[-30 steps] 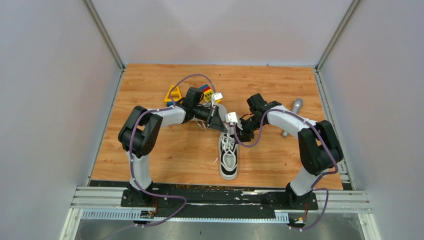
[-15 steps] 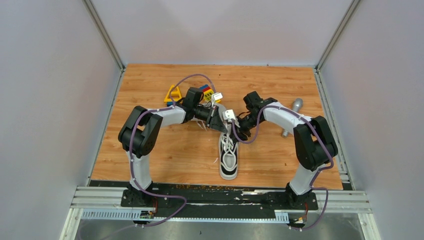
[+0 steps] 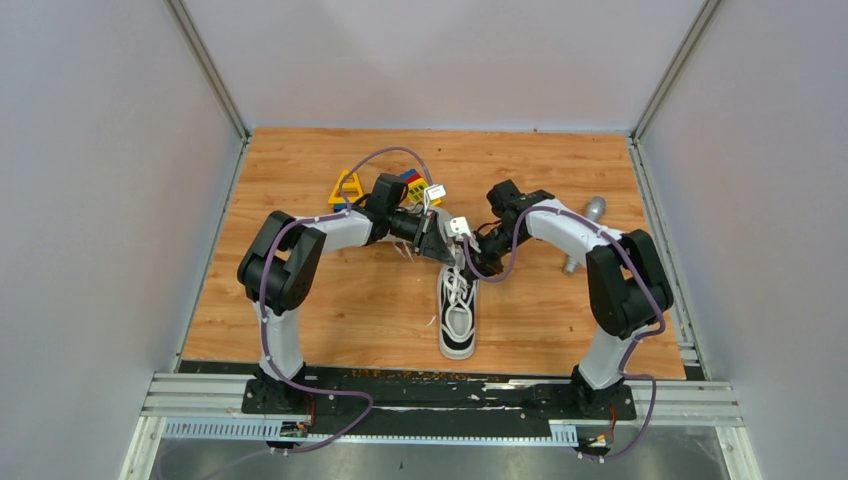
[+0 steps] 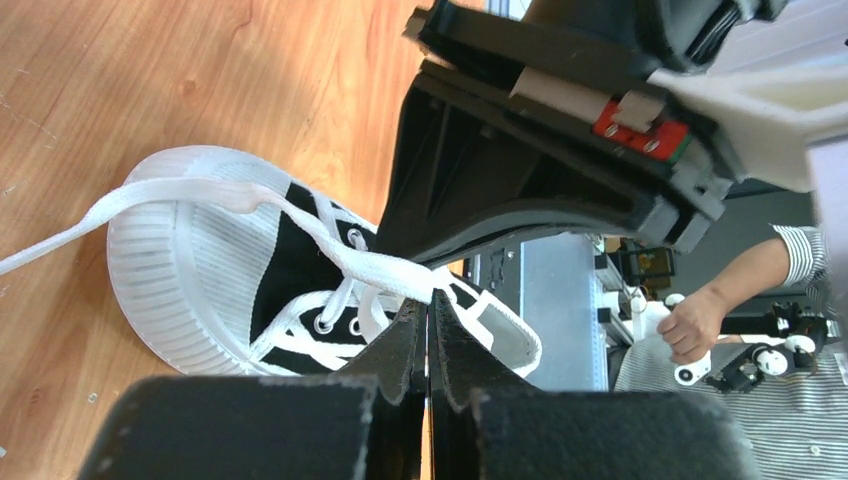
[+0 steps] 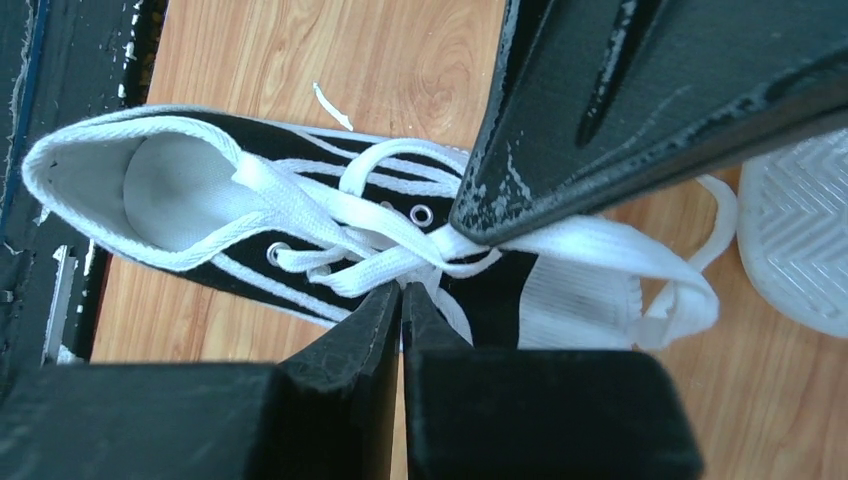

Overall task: Tie the shoes
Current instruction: Tie the shoelace on the shoe.

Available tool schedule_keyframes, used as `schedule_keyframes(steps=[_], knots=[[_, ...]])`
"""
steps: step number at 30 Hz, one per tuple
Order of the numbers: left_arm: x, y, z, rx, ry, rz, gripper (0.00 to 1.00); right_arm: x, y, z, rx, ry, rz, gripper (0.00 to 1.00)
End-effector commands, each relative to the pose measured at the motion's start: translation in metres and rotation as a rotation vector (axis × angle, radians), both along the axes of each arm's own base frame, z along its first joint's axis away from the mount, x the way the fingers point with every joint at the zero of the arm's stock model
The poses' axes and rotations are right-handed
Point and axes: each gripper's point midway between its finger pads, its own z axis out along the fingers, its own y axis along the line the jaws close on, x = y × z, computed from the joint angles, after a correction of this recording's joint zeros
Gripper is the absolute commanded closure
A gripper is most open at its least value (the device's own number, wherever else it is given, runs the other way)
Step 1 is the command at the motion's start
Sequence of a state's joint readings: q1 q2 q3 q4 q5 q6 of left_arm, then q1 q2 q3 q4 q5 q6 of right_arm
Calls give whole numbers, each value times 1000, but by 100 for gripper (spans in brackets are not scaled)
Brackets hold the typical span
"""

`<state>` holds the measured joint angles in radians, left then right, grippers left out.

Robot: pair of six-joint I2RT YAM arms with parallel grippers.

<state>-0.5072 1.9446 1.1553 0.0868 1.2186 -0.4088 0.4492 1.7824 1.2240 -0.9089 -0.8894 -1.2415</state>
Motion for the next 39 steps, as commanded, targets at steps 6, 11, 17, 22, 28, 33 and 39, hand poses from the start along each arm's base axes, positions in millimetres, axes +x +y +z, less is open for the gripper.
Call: schedule_keyframes(steps=[6, 11, 17, 22, 28, 33, 39], knots=[[13, -1, 6, 16, -111, 13, 91, 13, -40, 30, -67, -100, -116, 100], [13, 10, 5, 83, -227, 5, 71, 2, -65, 19, -144, -89, -184, 100], [8, 35, 18, 135, -532, -76, 53, -2, -75, 18, -196, -56, -284, 100], [10, 58, 28, 140, -1003, -205, 49, -2, -75, 20, -182, -66, -315, 100], [38, 51, 34, 85, -1644, -374, 48, -1, -71, 21, -170, -39, -345, 100], [45, 29, 34, -19, -2010, -529, 48, 0, -70, 20, -167, -23, -355, 100], [43, 5, 33, -99, -2143, -555, 47, -3, -68, 21, -157, -14, -357, 100]])
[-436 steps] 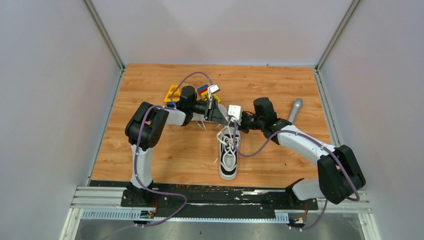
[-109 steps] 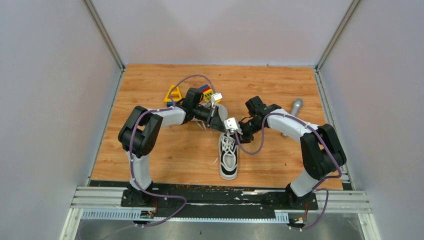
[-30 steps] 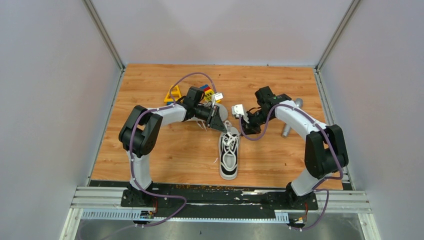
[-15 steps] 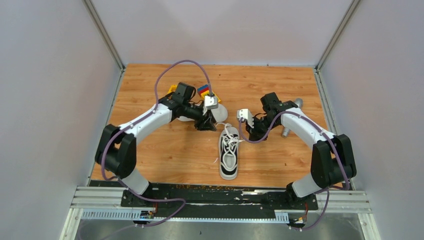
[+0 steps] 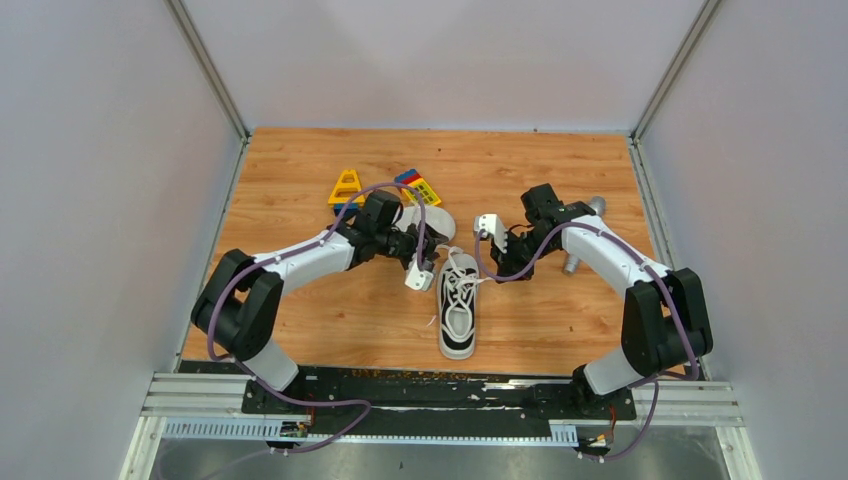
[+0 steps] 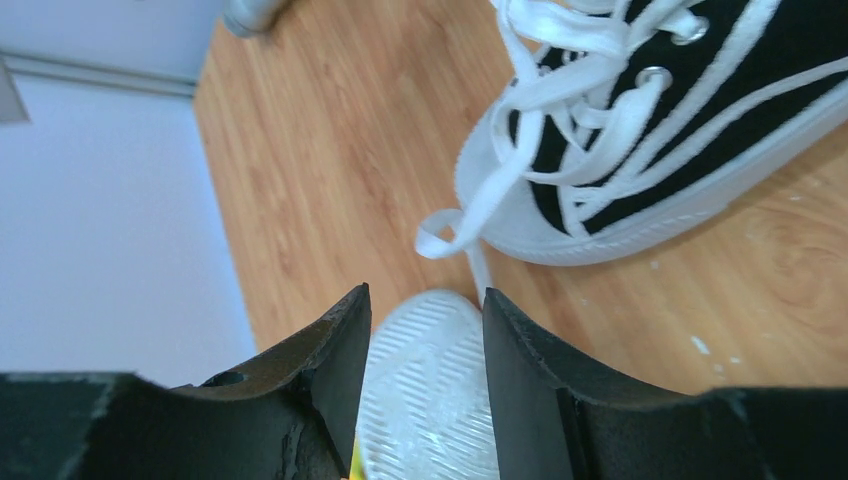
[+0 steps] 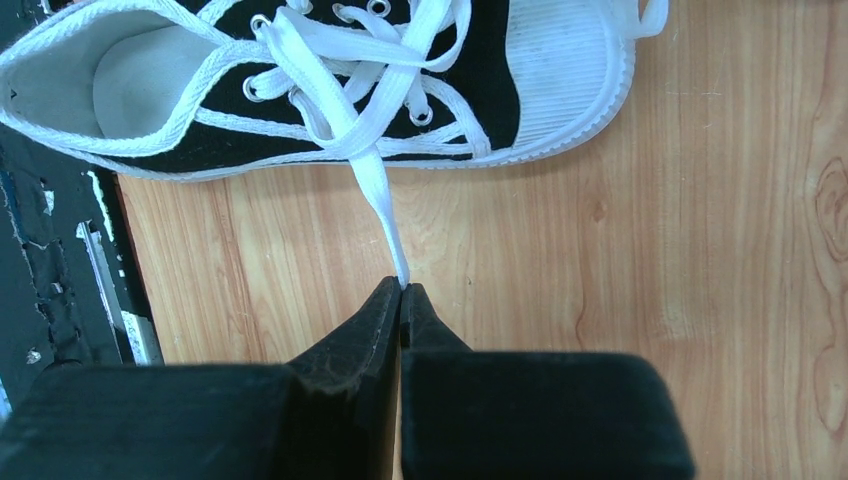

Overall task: Tie the shoes
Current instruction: Tie the shoelace on the shoe.

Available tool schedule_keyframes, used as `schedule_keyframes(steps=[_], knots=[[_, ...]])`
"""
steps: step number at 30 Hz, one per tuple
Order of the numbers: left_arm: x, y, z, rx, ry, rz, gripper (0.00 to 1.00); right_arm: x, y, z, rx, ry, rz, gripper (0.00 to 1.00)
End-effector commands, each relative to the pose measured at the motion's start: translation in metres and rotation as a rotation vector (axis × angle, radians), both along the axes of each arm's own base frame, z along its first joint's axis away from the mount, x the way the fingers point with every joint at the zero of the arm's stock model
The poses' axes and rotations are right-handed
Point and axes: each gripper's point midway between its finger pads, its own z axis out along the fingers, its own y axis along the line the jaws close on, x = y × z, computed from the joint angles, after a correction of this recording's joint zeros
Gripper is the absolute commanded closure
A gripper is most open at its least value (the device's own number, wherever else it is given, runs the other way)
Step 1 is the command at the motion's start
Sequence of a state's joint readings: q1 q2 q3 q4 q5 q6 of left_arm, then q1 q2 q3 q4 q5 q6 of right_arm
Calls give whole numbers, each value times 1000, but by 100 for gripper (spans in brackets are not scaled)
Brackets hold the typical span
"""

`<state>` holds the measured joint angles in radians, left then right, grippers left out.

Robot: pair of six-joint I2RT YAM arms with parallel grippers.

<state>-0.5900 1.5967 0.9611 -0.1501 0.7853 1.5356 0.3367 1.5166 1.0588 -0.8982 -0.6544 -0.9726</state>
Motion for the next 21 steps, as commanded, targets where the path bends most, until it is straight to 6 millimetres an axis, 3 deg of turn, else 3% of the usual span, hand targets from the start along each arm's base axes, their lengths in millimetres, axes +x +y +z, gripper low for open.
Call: schedule_keyframes(steps=[1, 9, 16, 21], knots=[[9, -26, 33, -100, -274, -122, 47, 2, 6, 9, 46, -24, -5, 100], [-13, -31, 0, 14, -257, -268, 53, 1, 8, 10, 60, -20, -5, 100], [-5, -36, -20, 93, -277, -299, 56, 0, 9, 11, 65, -24, -3, 100], [-3, -35, -23, 122, -284, -282, 68, -2, 7, 10, 60, -21, -6, 100]])
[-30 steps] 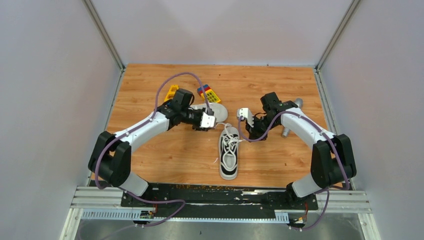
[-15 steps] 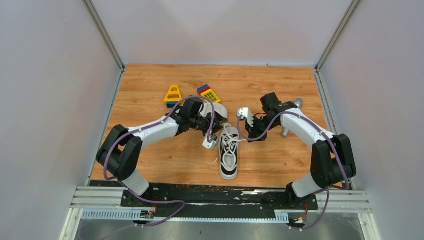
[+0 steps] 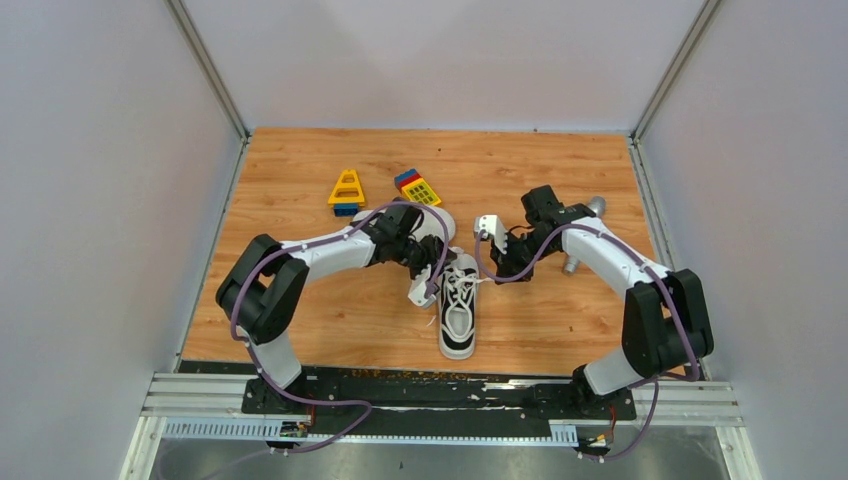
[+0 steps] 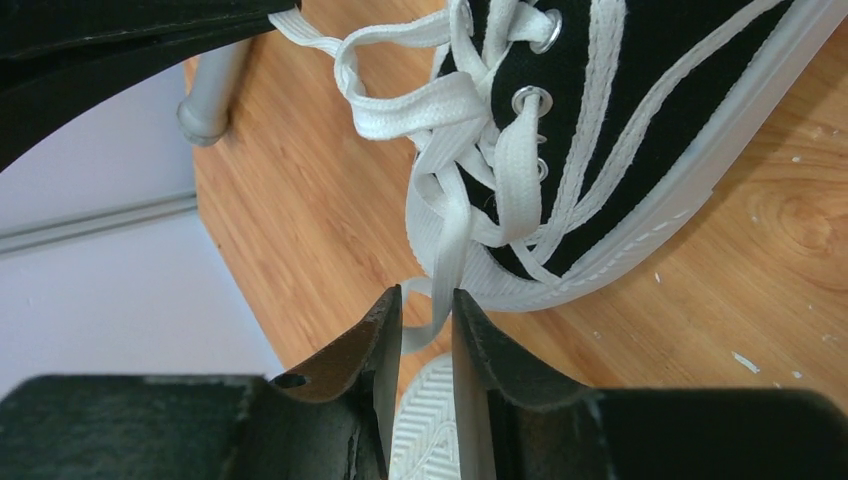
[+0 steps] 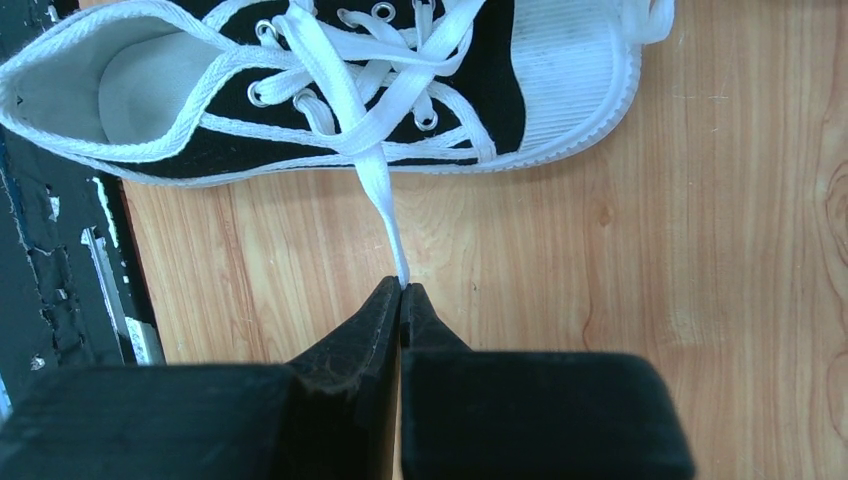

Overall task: Tie the shoes
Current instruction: Tie the shoelace on the shoe.

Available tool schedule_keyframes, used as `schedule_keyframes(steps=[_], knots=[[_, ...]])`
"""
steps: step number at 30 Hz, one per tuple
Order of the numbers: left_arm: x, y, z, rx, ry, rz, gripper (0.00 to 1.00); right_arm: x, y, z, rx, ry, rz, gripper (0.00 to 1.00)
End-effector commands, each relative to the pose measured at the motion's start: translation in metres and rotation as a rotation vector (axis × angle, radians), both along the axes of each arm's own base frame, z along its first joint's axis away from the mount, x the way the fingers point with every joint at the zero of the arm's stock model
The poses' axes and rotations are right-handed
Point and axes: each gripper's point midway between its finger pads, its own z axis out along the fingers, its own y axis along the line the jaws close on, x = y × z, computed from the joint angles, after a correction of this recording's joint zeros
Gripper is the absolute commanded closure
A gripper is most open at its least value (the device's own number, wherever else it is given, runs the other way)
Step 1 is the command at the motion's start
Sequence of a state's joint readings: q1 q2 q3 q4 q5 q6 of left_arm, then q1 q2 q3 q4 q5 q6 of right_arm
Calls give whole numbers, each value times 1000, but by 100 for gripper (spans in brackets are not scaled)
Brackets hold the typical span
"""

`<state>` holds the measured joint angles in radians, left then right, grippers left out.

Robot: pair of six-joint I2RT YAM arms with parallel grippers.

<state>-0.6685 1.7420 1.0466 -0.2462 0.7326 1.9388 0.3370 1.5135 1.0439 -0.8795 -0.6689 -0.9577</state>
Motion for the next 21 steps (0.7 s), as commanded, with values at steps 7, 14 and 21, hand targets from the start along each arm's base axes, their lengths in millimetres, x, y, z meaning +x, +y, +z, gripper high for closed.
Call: schedule_keyframes(steps=[7, 14, 21], knots=[[1, 6, -3, 33, -66, 13, 59, -2, 4, 11, 45, -30, 1, 100], [13, 3, 3, 13, -90, 100, 74, 0, 3, 15, 40, -38, -7, 100], [17, 38, 37, 40, 63, 415, 100, 13, -21, 25, 9, -63, -139, 100]])
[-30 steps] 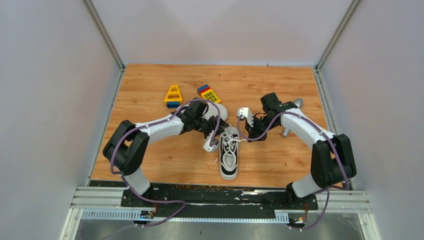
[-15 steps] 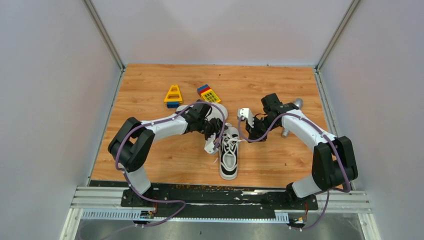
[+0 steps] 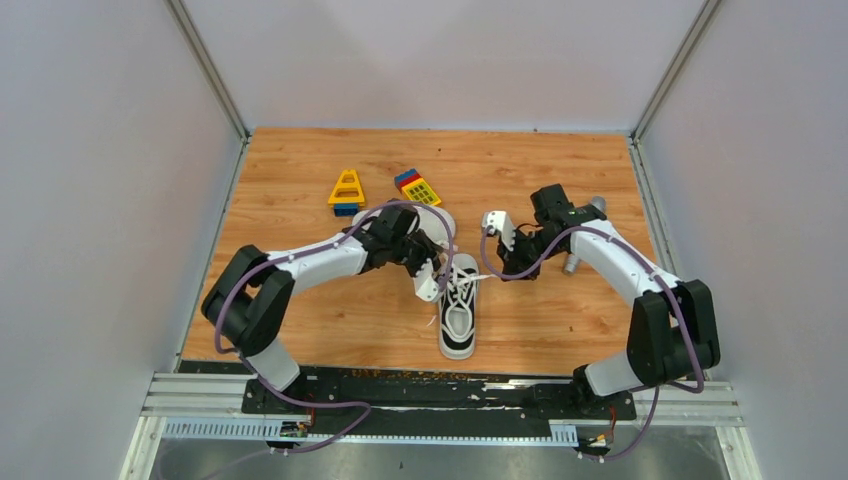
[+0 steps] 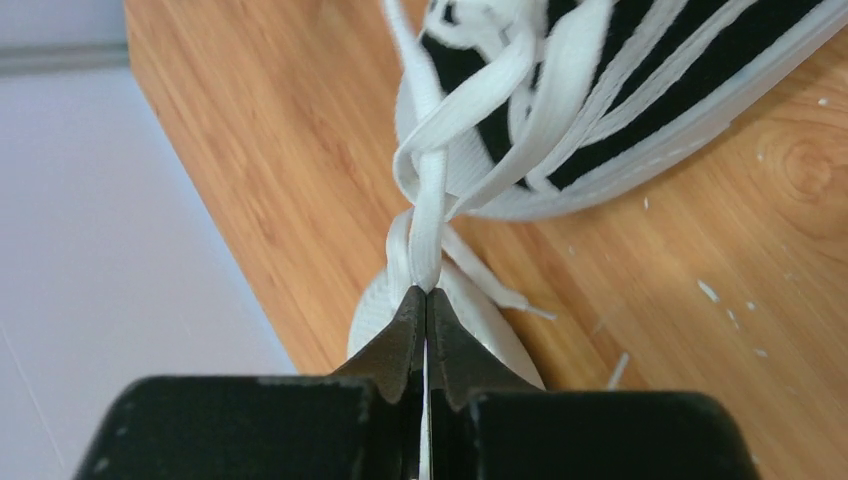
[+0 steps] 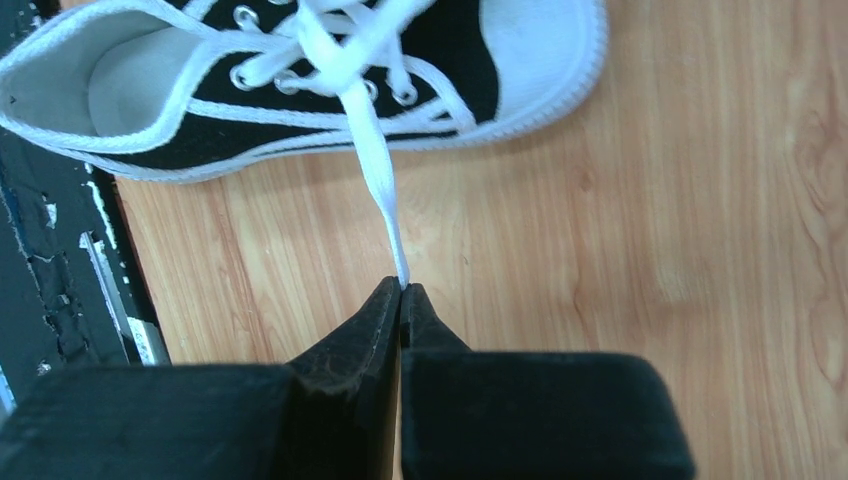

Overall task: Tie the shoes
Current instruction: Tie the shoelace on the shoe.

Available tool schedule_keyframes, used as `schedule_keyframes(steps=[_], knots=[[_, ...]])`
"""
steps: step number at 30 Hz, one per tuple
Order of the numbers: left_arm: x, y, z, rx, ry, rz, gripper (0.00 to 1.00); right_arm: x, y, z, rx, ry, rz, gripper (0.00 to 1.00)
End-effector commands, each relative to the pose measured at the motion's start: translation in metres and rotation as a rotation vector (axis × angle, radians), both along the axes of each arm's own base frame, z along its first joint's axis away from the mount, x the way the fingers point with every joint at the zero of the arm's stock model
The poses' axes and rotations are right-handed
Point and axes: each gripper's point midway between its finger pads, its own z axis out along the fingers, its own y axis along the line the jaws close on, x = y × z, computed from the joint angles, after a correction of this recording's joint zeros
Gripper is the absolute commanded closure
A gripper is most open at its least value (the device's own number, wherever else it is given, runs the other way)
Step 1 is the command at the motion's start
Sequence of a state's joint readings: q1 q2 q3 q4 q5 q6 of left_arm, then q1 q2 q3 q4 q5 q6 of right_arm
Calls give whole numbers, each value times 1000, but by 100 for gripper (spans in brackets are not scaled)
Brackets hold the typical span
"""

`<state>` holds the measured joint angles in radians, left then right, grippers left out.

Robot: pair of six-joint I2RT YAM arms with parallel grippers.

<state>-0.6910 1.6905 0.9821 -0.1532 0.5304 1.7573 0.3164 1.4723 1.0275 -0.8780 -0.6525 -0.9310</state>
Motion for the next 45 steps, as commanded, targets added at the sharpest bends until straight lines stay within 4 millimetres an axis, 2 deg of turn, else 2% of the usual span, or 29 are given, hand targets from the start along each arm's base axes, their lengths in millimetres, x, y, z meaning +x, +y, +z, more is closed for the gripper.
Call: schedule_keyframes(steps=[1, 4, 8, 12, 15, 20, 23, 26, 33, 36, 42, 45], knots=[[-6, 23, 42, -32, 104, 215, 100, 12, -16, 20, 13, -49, -111, 100], [-38, 44, 37, 16, 301, 304, 100, 9, -24, 17, 0, -38, -146, 100], [-61, 64, 26, 69, 519, 496, 100, 3, -29, 12, -13, -12, -181, 100], [-82, 79, 16, 122, 670, 615, 100, 11, -44, 18, -27, -11, -290, 100], [-85, 76, 16, 75, 718, 661, 100, 20, -71, 25, -33, -34, -404, 100], [-86, 65, 13, 41, 794, 688, 100, 20, -112, 29, -67, -87, -513, 100], [-81, 56, 10, 35, 821, 692, 100, 12, -128, 26, -87, -94, -550, 100], [-73, 58, 7, 63, 812, 724, 100, 2, -136, 25, -96, -99, -570, 100], [-68, 100, 4, 146, 700, 783, 100, -19, -146, 19, -111, -114, -644, 100], [-71, 113, 4, 158, 695, 800, 100, -24, -152, 15, -125, -110, -690, 100], [-75, 120, -2, 171, 715, 830, 100, -36, -173, 0, -154, -69, -784, 100], [-70, 124, -7, 178, 715, 876, 100, -38, -185, -8, -172, -61, -811, 100]])
